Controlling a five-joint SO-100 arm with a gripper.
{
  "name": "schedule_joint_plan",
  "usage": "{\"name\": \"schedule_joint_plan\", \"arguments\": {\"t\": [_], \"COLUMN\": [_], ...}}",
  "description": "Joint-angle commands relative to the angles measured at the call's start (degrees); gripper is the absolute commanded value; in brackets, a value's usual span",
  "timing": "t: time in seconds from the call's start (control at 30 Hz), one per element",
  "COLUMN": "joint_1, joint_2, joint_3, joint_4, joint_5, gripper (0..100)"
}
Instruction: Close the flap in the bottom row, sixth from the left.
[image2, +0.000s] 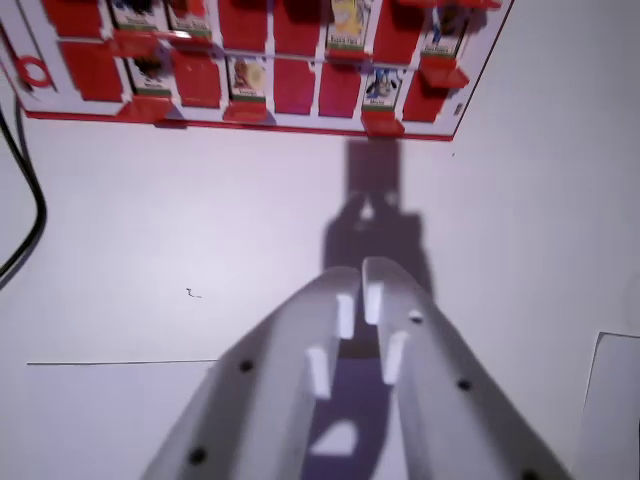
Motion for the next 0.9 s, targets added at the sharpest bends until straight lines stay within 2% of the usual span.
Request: {"name": "schedule_joint_plan", "arguments": {"t": [0.0, 0.2, 0.33, 0.87], "joint_1": [-1.41, -4.31, -5.19, -5.54], "joint_2": [6.50, 8.35, 8.35, 9.58], "joint_3": [-5.01, -6.24, -8.61, -7.12], "joint_4": [0.00, 0.26, 1.32, 1.41], "joint_5": [0.62, -0.35, -0.88, 0.09], "gripper": [0, 0, 0, 0]}}
